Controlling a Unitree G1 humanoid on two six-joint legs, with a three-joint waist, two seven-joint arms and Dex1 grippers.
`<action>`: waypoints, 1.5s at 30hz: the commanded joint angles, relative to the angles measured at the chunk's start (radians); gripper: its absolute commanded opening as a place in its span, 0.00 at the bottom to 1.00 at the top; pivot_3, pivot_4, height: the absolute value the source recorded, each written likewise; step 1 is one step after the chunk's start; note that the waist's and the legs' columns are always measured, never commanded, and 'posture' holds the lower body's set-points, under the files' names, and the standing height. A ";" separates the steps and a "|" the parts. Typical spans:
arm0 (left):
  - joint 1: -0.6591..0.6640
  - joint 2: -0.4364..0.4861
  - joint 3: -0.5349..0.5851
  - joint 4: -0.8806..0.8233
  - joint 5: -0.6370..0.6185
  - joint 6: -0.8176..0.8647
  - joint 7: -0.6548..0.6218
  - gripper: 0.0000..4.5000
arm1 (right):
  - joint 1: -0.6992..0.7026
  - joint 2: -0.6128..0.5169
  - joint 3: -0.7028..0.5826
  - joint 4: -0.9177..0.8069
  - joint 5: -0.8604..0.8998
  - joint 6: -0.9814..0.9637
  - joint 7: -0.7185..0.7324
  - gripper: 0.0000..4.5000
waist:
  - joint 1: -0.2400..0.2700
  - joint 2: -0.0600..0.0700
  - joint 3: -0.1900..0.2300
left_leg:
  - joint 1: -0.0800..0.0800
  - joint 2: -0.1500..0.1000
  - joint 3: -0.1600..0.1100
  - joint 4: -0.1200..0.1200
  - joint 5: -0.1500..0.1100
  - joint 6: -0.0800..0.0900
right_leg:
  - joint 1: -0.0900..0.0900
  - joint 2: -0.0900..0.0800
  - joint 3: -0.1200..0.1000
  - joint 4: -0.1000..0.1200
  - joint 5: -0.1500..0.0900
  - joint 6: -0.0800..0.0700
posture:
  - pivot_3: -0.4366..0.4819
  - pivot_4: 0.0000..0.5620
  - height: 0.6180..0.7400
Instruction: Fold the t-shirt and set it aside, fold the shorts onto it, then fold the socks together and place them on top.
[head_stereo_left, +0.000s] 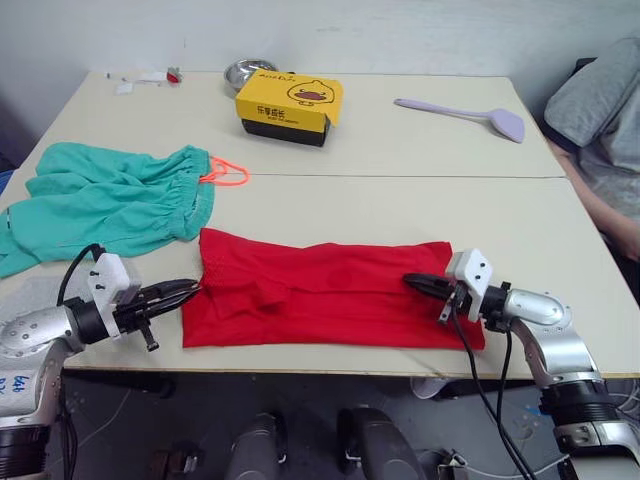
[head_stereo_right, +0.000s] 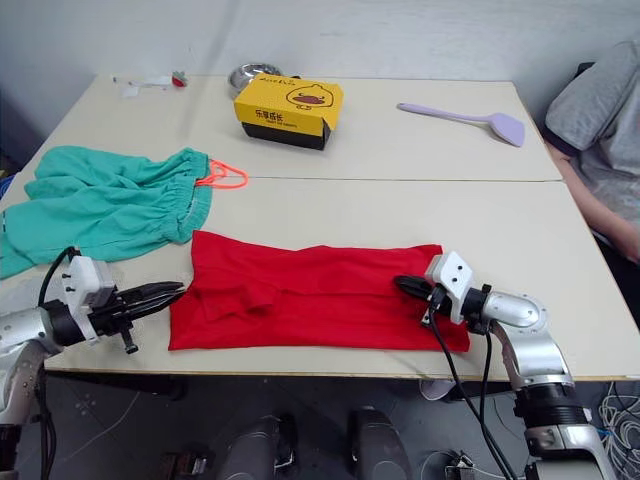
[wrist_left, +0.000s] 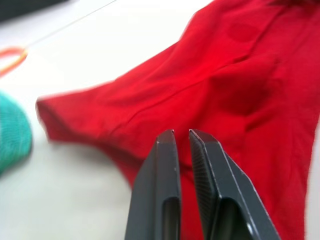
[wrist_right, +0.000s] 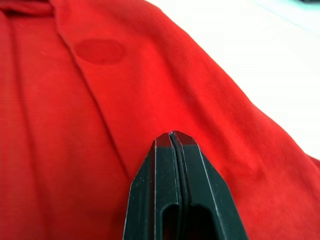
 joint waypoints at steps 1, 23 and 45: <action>-0.014 0.006 -0.008 -0.001 0.029 -0.015 0.026 0.22 | 0.010 -0.004 -0.016 -0.047 0.024 -0.010 0.011 0.00 | 0.001 0.000 0.000 | 0.000 0.000 0.000 0.000 0.000 0.000 | 0.000 0.000 0.000 0.000 0.000 0.000 | 0.48 0.27 1.00; -0.326 0.060 -0.241 0.507 0.349 -0.747 0.014 0.50 | 0.014 0.004 -0.011 -0.059 0.029 0.004 0.019 0.00 | 0.002 0.000 0.000 | -0.001 0.000 0.002 -0.003 0.002 0.003 | -0.003 0.000 0.000 -0.001 0.000 -0.001 | 0.48 0.27 1.00; -0.360 0.057 -0.204 0.630 0.215 -0.670 -0.072 0.01 | 0.020 0.001 -0.015 -0.063 0.033 0.015 0.010 0.00 | 0.002 0.000 0.000 | -0.001 0.000 0.001 0.000 0.003 0.002 | -0.002 0.001 -0.001 0.003 0.000 0.000 | 0.48 0.27 1.00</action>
